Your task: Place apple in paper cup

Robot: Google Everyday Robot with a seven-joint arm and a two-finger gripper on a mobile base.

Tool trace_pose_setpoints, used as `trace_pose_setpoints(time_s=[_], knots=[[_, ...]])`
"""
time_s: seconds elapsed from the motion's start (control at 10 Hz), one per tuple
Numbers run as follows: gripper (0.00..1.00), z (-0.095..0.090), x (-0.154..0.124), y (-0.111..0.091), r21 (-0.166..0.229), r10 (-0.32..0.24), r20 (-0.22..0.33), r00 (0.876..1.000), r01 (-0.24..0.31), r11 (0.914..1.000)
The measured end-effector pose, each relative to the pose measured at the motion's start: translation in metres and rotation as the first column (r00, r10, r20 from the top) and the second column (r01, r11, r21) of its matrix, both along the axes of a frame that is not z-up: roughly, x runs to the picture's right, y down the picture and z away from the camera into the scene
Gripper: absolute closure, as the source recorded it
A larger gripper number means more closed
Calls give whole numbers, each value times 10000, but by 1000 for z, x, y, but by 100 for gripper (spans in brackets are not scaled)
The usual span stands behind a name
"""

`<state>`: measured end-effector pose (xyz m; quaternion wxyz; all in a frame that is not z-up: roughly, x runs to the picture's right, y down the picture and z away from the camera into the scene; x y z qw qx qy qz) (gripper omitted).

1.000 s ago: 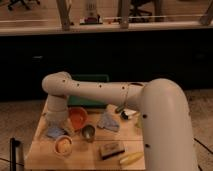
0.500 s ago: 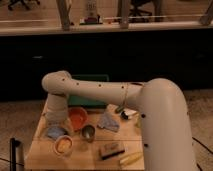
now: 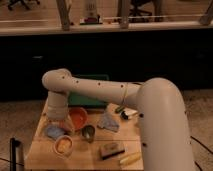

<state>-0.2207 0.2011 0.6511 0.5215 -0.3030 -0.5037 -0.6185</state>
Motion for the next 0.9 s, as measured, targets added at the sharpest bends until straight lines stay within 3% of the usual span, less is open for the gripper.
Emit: trace_pose_setpoints(time_s=[0.9], knots=[[20,4,4,-18,38,-416,-184,9990,416,9991]])
